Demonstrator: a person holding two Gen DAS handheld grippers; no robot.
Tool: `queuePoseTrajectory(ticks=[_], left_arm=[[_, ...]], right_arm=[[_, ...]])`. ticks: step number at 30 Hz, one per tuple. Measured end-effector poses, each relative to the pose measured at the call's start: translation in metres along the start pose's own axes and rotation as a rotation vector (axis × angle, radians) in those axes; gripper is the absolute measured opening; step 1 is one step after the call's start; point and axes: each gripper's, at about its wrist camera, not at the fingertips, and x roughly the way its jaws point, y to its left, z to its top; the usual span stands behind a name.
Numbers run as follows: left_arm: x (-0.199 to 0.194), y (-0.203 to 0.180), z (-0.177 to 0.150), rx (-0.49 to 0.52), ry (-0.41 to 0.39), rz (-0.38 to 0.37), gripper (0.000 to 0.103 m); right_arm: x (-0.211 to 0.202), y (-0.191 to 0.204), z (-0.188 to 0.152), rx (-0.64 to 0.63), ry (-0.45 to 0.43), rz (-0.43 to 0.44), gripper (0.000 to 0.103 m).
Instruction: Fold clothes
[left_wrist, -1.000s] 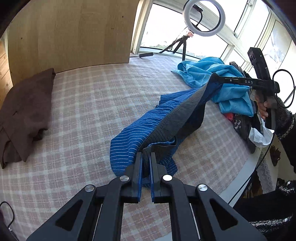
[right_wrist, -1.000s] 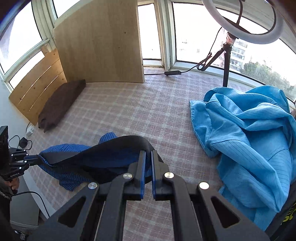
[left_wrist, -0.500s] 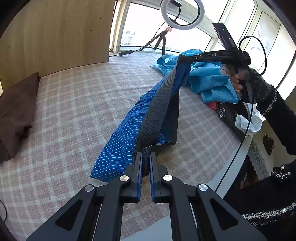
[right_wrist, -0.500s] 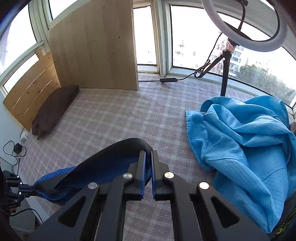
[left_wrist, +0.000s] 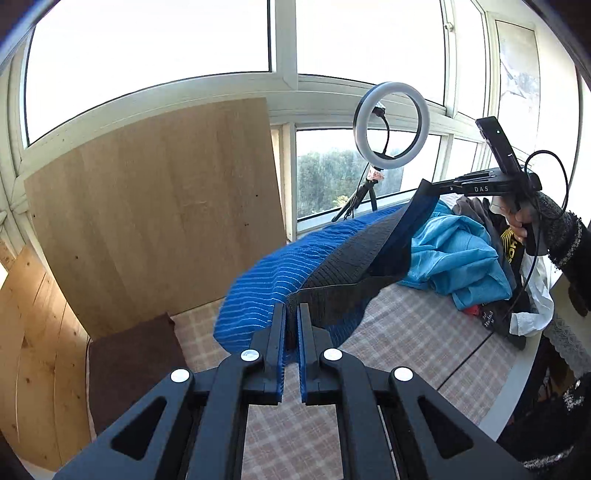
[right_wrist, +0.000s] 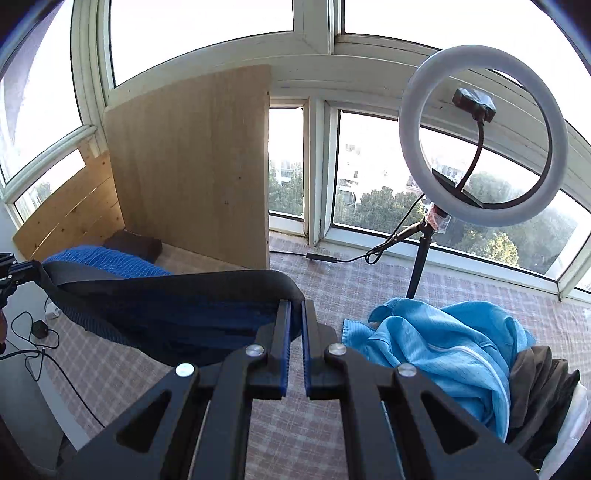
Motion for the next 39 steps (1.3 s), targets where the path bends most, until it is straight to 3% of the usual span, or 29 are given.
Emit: queuePoseTrajectory(ticks=[2,4,8,12,15,18,21,28,30,32,35,39], left_arm=[[0.002,-0.002,-0.005,0.042,0.021,-0.022,0.01],[0.023,-0.002,-0.027,0.056,0.097,0.008,0.019],[0.055,0.009,-0.069,-0.072,0.167,-0.04,0.014],[0.085,-0.015,-0.11,-0.093,0.228,-0.105,0.014],[0.111,-0.039,-0.129,-0.073,0.27,-0.126,0.022],[0.141,-0.049,-0.136,-0.049,0.316,-0.042,0.023],[0.168,-0.036,-0.134,-0.121,0.329,0.014,0.023],[0.213,-0.037,-0.134,-0.109,0.381,0.011,0.023],[0.215,-0.033,-0.129,-0.119,0.394,0.015,0.004],[0.211,-0.027,-0.117,-0.124,0.404,0.02,0.003],[0.173,-0.017,-0.086,-0.125,0.37,0.02,0.002],[0.088,-0.021,-0.047,-0.062,0.331,-0.024,0.002]], right_arm=[[-0.008,0.001,-0.014,-0.004,0.02,0.002,0.005],[-0.001,-0.001,-0.041,0.032,0.074,0.023,0.005],[0.025,-0.008,-0.092,0.118,0.181,0.058,0.005],[0.044,-0.014,-0.118,0.15,0.234,0.014,0.005],[0.051,-0.024,-0.121,0.18,0.244,-0.012,0.005],[0.054,-0.034,-0.116,0.199,0.243,-0.027,0.005],[0.056,-0.038,-0.112,0.204,0.243,-0.024,0.005],[0.065,-0.041,-0.109,0.19,0.244,-0.026,0.005],[0.069,-0.047,-0.108,0.204,0.245,-0.027,0.005],[0.07,-0.05,-0.106,0.206,0.244,-0.026,0.005],[0.062,-0.049,-0.102,0.191,0.224,-0.023,0.005],[0.028,-0.04,-0.101,0.139,0.167,-0.021,0.005]])
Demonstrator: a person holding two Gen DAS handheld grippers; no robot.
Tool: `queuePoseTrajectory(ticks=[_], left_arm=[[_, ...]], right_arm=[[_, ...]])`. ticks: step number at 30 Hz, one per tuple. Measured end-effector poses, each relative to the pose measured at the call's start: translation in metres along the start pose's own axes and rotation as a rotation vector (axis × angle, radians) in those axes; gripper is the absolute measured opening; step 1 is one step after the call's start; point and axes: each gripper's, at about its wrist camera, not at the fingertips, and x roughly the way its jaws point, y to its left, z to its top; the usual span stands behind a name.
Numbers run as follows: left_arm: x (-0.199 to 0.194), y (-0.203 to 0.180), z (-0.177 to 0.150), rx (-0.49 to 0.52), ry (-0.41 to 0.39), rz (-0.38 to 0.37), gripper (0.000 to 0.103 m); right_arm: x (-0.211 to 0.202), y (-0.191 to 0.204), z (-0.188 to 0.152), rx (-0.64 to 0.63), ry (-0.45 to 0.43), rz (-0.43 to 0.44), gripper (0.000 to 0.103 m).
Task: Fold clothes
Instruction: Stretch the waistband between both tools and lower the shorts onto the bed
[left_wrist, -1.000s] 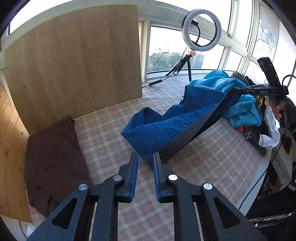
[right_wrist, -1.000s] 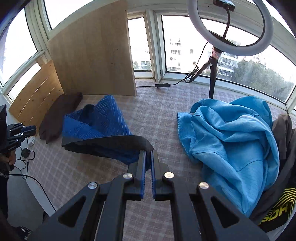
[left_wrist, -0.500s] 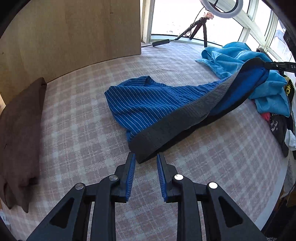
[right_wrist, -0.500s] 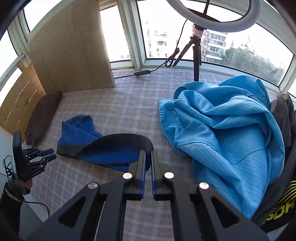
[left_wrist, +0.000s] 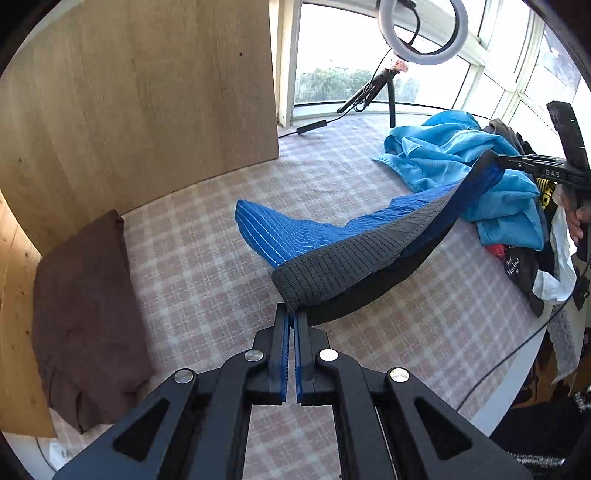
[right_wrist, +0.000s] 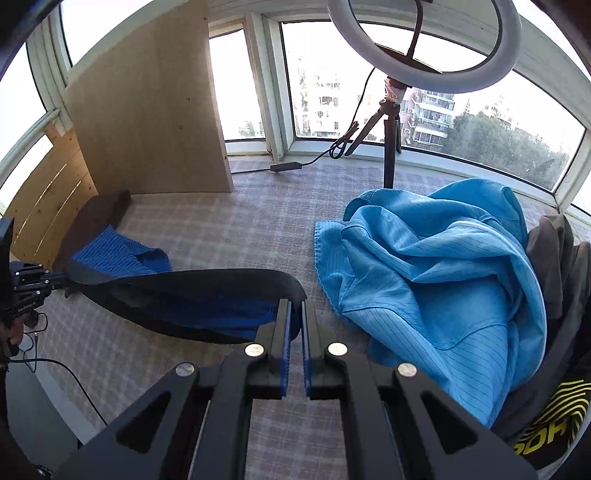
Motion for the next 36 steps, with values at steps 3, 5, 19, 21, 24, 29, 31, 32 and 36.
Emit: queuePoseTrajectory(ticks=[3,5,19,21,24,29,31,32,36], left_arm=[[-0.051,-0.013,-0.011,0.049,0.034,-0.037,0.002],[-0.046,-0.017,-0.033,0.028,0.145,-0.083,0.002],[-0.045,0.002,-0.001,0.021,0.199,-0.051,0.001],[-0.012,-0.008,-0.028,0.035,0.324,-0.074,0.001],[0.01,-0.023,-0.055,0.064,0.408,-0.114,0.001],[-0.055,0.002,-0.002,0.058,0.205,-0.03,0.001],[-0.085,0.013,0.018,0.058,0.127,-0.005,0.001],[-0.095,0.014,0.021,0.063,0.11,-0.006,0.001],[-0.103,0.018,0.014,0.085,0.1,0.016,0.0]], right_arm=[[-0.006,0.011,-0.033,-0.011,0.054,0.057,0.005],[-0.001,0.022,-0.061,-0.027,0.131,0.102,0.005],[-0.03,0.025,-0.009,0.035,-0.054,0.067,0.005],[0.015,0.039,-0.041,-0.03,0.116,0.051,0.005],[0.042,0.043,-0.074,-0.033,0.221,0.084,0.005],[-0.022,0.031,-0.029,-0.019,0.027,0.044,0.005],[-0.058,0.026,-0.009,-0.01,-0.067,0.046,0.005],[-0.071,0.025,-0.006,-0.003,-0.094,0.057,0.005],[-0.078,0.03,-0.022,0.01,-0.075,0.096,0.005]])
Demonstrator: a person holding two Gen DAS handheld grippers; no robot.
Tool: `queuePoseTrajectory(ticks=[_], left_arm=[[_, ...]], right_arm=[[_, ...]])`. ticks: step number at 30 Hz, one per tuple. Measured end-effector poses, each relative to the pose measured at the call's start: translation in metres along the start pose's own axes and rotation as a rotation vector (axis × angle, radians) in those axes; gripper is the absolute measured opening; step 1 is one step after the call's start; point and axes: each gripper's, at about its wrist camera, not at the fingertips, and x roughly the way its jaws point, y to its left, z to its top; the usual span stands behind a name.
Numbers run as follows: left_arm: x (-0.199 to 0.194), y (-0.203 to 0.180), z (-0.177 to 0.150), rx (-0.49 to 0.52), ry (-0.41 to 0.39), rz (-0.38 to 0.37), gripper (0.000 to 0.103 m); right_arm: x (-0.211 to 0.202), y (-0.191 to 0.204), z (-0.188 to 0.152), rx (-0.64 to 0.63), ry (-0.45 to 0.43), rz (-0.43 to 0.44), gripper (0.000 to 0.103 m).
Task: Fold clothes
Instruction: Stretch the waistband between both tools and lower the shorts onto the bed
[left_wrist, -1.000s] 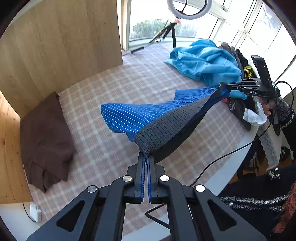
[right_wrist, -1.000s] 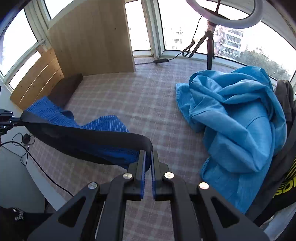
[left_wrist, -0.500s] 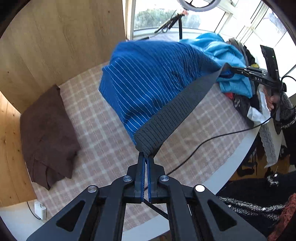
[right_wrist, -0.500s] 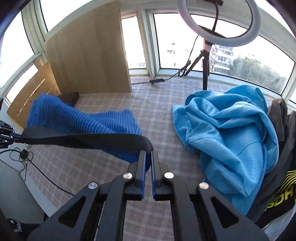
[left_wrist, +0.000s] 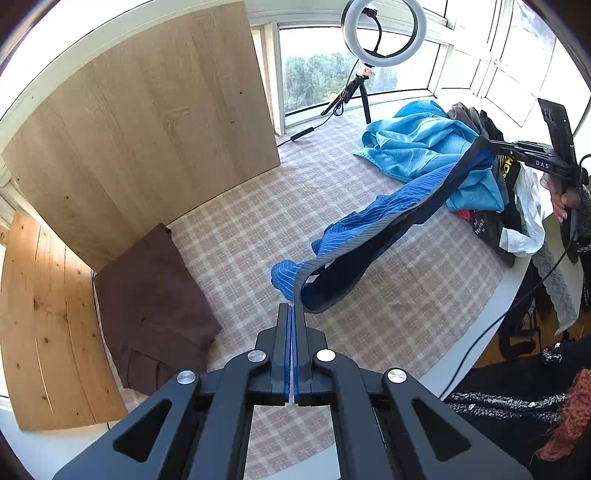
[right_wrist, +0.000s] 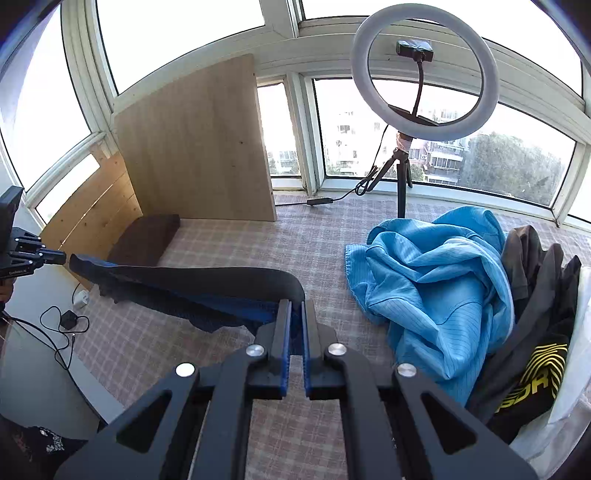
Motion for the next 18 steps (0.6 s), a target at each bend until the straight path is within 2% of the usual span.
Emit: queuePoseTrajectory(ticks=[2,6,9,12,13,14,18], left_arm=[[0.022,0.005,-0.004,-0.026,0.034,-0.026,0.0],[0.074,0.01,0.002,-0.081,0.07,-0.088,0.0],[0.11,0.009,0.008,-0.108,0.083,-0.134,0.0],[0.125,-0.015,-0.014,-0.054,0.098,-0.12,0.0],[0.13,-0.024,-0.024,-0.039,0.111,-0.154,0.001],[0.136,-0.03,-0.036,-0.04,0.121,-0.17,0.006],[0.164,-0.045,-0.071,-0.115,0.15,-0.209,0.006]], right_arm=[[0.01,0.004,-0.013,0.004,0.038,0.016,0.005],[0.068,0.005,-0.018,0.062,0.127,0.066,0.005],[0.096,0.004,-0.009,0.077,0.144,0.038,0.005],[0.109,-0.005,0.001,0.101,0.14,0.019,0.005],[0.111,-0.011,0.005,0.11,0.136,0.005,0.005],[0.113,-0.019,0.009,0.122,0.128,-0.019,0.005],[0.126,-0.063,0.021,0.206,0.114,-0.11,0.005]])
